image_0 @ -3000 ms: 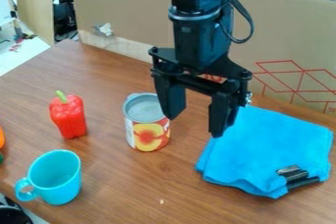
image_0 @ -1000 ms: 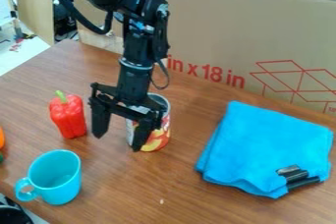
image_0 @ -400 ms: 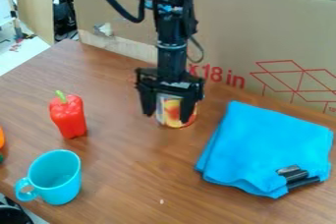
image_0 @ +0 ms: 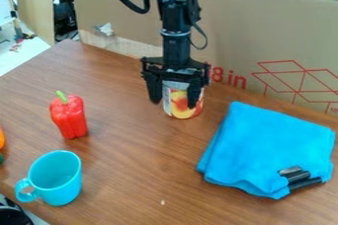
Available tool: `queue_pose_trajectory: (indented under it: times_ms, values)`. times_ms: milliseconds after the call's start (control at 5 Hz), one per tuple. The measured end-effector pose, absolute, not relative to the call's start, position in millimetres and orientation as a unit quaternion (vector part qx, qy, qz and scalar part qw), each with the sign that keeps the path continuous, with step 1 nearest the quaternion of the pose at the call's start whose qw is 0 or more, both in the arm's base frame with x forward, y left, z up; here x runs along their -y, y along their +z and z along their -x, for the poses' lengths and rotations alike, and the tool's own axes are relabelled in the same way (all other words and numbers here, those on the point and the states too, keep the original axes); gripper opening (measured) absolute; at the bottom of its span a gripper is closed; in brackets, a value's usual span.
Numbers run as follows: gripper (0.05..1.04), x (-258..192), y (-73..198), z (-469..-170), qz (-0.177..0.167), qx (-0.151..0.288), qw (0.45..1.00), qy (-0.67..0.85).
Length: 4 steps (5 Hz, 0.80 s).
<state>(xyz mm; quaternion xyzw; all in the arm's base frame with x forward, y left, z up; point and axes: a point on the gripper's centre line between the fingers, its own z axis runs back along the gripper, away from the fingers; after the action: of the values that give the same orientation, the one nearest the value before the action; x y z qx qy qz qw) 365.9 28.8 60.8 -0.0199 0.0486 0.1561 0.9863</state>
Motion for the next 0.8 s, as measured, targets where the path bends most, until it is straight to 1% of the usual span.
queue_pose_trajectory:
  times_ms: [200,400,600,800]
  values:
    - [1.001,-30,63,-358,0.013,-0.058,0.986,0.159]
    - [1.001,-30,82,-346,0.007,-0.05,0.986,0.159]
    - [1.001,-25,105,-325,0.006,-0.03,0.99,0.14]
    - [1.001,1,129,-297,0.008,-0.011,0.996,0.083]
